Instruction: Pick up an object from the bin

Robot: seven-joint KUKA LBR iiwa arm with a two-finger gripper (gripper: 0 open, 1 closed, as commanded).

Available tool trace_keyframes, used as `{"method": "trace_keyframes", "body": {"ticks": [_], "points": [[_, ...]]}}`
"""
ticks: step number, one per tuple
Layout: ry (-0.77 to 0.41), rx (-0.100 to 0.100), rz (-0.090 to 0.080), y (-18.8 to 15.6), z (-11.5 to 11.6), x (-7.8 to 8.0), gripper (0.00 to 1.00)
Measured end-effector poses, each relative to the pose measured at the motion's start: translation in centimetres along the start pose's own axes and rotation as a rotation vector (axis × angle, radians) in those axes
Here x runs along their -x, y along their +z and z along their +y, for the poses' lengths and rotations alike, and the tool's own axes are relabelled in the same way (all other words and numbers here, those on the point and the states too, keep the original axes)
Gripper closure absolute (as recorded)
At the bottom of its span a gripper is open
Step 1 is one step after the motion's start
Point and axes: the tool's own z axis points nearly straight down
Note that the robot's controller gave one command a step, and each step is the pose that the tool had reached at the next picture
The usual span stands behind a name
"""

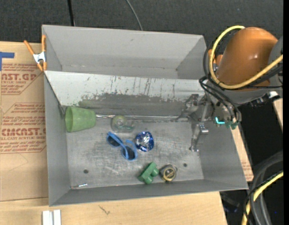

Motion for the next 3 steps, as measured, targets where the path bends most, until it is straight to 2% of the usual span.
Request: {"method": "trace_keyframes", "body": {"ticks": [1, 2, 3], "points": [[-0.085, 0.002, 0.000, 10.2, 5.8, 2.2, 0.00], [-0.024, -0.002, -0.015, 16.3, 6.8, 0.6, 0.00], [-0.120, -0.001, -0.015, 16.0, 10.9, -3.0, 0.00]]}}
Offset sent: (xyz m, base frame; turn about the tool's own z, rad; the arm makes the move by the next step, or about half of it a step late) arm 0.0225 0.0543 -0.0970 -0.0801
